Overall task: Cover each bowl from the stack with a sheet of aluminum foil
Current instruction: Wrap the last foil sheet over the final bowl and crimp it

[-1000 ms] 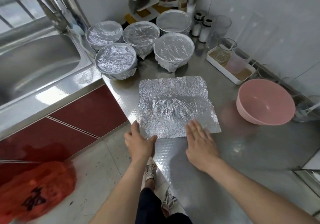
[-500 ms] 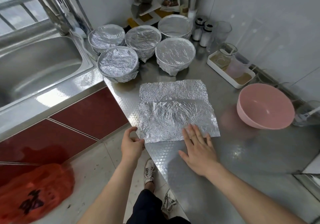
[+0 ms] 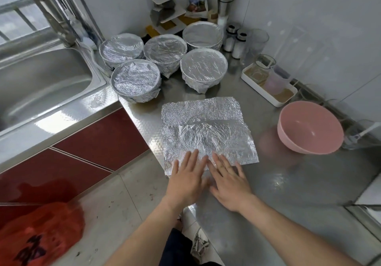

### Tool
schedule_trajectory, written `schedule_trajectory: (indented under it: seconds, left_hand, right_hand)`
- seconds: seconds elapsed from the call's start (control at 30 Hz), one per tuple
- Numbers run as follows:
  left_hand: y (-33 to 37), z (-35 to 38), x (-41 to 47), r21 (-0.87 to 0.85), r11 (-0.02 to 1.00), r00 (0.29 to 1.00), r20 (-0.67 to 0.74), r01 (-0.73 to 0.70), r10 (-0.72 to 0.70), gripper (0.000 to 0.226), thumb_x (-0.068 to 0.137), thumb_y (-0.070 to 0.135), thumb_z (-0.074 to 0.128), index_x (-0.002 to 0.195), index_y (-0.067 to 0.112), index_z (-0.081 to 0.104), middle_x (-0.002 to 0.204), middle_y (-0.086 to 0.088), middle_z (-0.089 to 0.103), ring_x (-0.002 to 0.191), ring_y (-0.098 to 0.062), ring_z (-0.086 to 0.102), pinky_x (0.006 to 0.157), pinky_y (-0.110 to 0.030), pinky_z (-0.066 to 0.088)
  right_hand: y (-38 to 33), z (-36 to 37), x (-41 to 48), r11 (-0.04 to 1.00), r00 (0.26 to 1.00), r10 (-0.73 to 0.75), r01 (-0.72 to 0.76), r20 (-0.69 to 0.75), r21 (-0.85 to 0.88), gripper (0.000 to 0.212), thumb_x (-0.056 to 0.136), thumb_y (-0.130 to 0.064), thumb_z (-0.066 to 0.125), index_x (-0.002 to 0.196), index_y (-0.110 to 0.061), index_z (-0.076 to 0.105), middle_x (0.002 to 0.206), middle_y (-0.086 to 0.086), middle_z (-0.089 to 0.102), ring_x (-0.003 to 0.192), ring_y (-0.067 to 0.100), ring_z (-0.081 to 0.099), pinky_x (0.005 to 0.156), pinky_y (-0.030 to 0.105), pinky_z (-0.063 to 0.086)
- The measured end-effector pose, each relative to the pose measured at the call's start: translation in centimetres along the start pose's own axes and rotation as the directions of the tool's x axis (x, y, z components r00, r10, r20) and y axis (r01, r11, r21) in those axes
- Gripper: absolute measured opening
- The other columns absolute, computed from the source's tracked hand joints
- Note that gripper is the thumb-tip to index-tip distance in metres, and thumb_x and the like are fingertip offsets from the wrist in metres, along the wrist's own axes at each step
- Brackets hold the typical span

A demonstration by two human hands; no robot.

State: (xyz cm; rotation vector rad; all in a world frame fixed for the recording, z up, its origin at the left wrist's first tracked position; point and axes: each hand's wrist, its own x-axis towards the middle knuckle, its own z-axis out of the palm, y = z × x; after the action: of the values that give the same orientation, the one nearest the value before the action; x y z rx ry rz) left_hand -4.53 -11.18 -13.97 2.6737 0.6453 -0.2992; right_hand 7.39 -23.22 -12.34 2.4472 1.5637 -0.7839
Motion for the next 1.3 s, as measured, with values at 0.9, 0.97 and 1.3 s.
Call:
schedule_trajectory:
  seconds: [0.9, 0.97, 1.3]
  left_hand:
    - [1.2, -1.4, -5.2, 0.216, 0.973, 0.997, -0.007, 0.075, -0.076, 0.053, 0.093, 0.019, 0.047, 0.142, 0.029, 0.031, 0.132, 0.0, 0.042, 0.124, -0.022, 0.041, 0.11, -0.044, 0.021]
    - [0.9, -2.3, -5.4, 0.173, 0.982, 0.997, -0.015, 0.08, -0.079, 0.035, 0.093, 0.022, 0.049, 0.128, 0.028, 0.05, 0.119, 0.003, 0.053, 0.11, -0.018, 0.052, 0.098, -0.035, 0.037]
    - [-3.3, -14.2, -5.2, -0.195, 0.974, 0.878, -0.439, 0.113, -0.189, 0.028, 0.09, 0.04, 0.044, 0.089, 0.021, 0.064, 0.081, -0.004, 0.072, 0.082, -0.031, 0.067, 0.069, -0.038, 0.053]
  right_hand:
    - [7.8, -8.7, -2.5, 0.904, 0.778, 0.427, -0.371, -0.462, 0.211, 0.007, 0.086, -0.007, 0.051, 0.086, -0.007, 0.058, 0.09, 0.008, 0.063, 0.092, 0.033, 0.055, 0.062, 0.033, 0.037]
    - [7.6, -8.6, -2.4, 0.933, 0.792, 0.359, -0.294, -0.493, 0.208, 0.008, 0.086, -0.012, 0.053, 0.083, -0.007, 0.059, 0.085, 0.009, 0.064, 0.087, 0.033, 0.055, 0.061, 0.035, 0.041]
    - [5.3, -8.8, -2.2, 0.972, 0.838, 0.234, -0.184, -0.493, 0.149, 0.022, 0.07, 0.012, 0.051, 0.077, -0.007, 0.059, 0.078, 0.01, 0.058, 0.083, 0.037, 0.055, 0.058, 0.034, 0.037]
